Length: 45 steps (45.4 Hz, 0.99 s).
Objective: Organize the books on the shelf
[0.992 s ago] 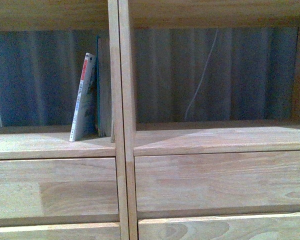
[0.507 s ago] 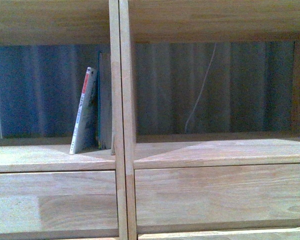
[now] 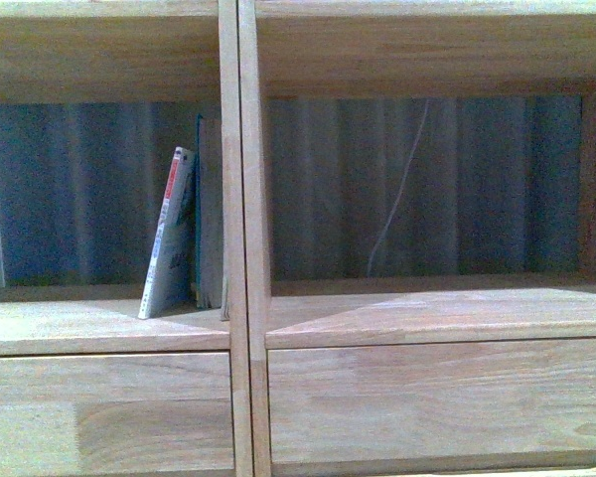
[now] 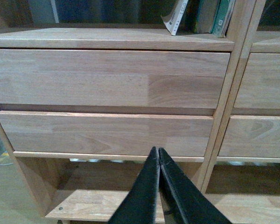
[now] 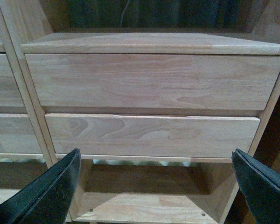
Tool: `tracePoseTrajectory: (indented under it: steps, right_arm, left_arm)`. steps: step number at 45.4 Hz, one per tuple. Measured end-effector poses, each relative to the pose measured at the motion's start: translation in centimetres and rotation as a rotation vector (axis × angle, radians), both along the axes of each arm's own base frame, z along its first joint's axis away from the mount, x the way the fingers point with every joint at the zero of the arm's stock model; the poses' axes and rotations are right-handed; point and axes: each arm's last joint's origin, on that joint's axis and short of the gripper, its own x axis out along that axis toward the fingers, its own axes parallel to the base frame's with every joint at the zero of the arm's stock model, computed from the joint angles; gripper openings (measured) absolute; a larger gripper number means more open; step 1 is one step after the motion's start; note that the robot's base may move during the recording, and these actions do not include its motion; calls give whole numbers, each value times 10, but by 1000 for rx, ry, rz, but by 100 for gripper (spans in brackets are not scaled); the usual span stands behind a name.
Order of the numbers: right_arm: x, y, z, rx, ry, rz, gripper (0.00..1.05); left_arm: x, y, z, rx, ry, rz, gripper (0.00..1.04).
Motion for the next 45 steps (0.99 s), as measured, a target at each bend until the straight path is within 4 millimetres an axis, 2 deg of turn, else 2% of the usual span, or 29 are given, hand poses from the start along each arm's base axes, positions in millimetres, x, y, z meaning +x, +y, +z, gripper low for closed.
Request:
tracePoseTrajectory:
  steps: [7,12,27,31,45]
  right_arm:
    - [0,0,0,0,0,0,98]
    - [0,0,0,0,0,0,98]
    - [0,0,0,0,0,0,98]
    - [0,0,0,0,0,0,98]
    - [0,0,0,0,0,0,98]
  left_arm:
    - [0,6,-1,0,2,-33,3]
    - [0,13,0,-2,0,12,3]
    - [0,13,0,-1,0,6,3]
    - [0,13,0,-3,0,6,19]
    - [0,13,0,-3,0,6,86]
